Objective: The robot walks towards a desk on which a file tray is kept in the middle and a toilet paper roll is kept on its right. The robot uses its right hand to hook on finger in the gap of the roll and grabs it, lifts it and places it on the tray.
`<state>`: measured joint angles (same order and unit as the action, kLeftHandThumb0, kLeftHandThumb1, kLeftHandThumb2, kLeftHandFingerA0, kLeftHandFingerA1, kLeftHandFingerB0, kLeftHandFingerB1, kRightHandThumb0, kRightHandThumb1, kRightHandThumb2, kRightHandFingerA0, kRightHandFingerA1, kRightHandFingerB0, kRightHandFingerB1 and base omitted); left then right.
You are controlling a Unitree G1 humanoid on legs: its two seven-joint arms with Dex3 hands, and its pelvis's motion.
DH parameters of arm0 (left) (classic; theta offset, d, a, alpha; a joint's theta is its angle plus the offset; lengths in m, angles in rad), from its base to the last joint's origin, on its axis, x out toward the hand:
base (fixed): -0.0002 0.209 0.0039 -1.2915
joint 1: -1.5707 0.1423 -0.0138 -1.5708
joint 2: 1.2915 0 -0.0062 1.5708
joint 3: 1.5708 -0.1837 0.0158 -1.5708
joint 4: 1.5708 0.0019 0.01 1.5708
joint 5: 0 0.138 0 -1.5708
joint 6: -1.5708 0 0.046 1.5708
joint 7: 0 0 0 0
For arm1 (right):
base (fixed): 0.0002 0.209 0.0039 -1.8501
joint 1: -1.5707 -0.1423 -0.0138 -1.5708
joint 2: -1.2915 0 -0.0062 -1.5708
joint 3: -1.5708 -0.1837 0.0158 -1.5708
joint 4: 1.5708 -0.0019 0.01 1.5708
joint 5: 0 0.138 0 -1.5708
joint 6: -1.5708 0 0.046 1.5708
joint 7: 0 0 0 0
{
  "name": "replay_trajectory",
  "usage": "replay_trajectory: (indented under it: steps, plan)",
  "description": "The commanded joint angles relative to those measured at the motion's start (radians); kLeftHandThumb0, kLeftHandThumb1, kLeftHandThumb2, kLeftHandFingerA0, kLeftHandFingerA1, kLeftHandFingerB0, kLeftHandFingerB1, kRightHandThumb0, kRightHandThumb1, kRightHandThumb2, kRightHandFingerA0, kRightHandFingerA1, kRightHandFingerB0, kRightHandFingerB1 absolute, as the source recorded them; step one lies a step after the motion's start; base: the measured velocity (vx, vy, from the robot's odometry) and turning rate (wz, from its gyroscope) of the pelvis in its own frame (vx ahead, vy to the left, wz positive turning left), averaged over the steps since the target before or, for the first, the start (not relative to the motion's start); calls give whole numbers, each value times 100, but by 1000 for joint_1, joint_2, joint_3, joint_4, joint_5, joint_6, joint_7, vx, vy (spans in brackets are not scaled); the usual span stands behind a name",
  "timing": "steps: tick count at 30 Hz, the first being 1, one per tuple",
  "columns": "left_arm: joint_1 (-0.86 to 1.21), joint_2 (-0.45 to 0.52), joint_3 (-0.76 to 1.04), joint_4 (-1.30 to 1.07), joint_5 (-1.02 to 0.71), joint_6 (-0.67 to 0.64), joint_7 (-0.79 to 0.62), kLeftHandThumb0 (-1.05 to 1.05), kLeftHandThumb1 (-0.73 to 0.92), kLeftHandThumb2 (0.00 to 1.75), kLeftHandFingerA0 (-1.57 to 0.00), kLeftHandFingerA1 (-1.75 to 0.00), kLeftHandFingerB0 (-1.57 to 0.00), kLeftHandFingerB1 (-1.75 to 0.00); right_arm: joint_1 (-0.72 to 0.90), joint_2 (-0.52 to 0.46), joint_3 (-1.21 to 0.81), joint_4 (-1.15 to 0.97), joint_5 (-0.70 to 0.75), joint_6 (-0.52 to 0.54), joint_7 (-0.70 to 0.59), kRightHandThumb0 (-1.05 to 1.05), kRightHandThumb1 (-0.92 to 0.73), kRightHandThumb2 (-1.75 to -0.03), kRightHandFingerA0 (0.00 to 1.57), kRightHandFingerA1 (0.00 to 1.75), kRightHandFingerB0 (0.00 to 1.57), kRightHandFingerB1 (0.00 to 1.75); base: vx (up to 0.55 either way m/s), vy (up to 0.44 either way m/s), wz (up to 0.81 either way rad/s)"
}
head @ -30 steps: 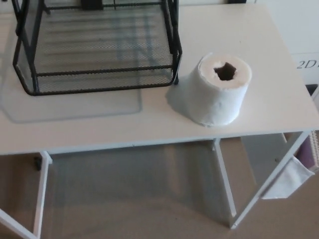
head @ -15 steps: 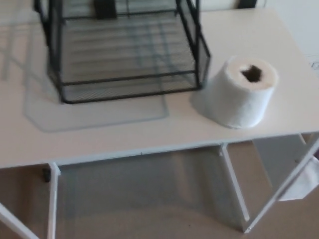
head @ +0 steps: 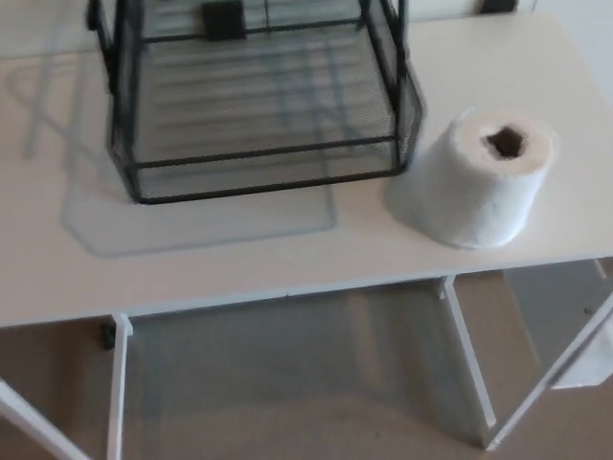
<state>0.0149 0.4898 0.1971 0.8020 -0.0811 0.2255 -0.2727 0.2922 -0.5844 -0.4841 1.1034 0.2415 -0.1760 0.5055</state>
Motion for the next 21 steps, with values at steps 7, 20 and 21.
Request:
replay_trajectory:
  steps: [7, 20, 21]
  plan:
    - [-23, 9, 24, 26, -4, 24, 6, -72, 92, 70, -20, -47, -19, -32, -2, -5, 1, -2, 6, -1, -15, -39, -28, -92, 0, 50, 5, 52, -4, -20, 0]
    - [-26, 23, 15, 24, 8, 14, 7, -74, 92, 71, -23, -45, -21, -32, 8, 10, 5, 15, 9, -32, -15, -80, -55, -90, 7, 25, 4, 39, 10, 39, 2]
    - [-15, 24, 13, 1, 9, 21, 4, -74, 92, 71, -24, -49, -21, -32, 11, 12, 1, 15, 14, -36, -11, -75, -53, -91, 6, 28, 0, 38, 86, -12, 8]
